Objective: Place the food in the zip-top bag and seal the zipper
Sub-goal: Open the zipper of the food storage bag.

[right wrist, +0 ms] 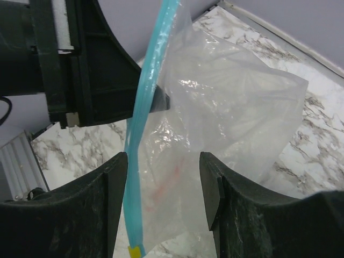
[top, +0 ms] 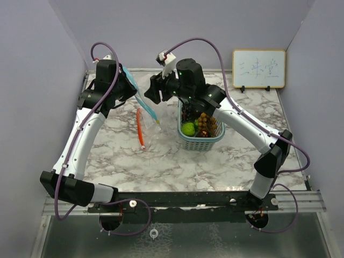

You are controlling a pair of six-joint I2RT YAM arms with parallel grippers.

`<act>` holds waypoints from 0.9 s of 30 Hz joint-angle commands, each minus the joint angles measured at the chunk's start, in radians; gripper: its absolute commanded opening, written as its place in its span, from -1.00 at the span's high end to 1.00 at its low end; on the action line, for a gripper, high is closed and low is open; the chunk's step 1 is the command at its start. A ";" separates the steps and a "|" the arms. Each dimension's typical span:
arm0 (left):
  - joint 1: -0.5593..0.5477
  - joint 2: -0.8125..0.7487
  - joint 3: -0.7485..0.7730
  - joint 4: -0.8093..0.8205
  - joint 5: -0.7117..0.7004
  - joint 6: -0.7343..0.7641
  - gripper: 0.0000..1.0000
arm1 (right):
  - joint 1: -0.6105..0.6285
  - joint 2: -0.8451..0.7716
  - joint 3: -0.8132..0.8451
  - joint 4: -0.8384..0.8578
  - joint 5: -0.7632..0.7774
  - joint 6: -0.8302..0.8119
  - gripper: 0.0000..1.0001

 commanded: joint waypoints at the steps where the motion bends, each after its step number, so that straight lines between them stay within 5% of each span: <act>1: -0.006 0.007 -0.010 0.042 0.034 -0.018 1.00 | 0.022 0.014 0.020 0.063 -0.055 0.026 -0.11; 19: -0.015 -0.007 -0.035 0.084 0.078 -0.039 1.00 | 0.038 0.067 0.008 0.051 0.068 0.047 0.03; 27: -0.016 -0.044 -0.068 0.079 0.106 -0.016 1.00 | 0.038 0.056 -0.021 0.024 0.368 0.034 0.69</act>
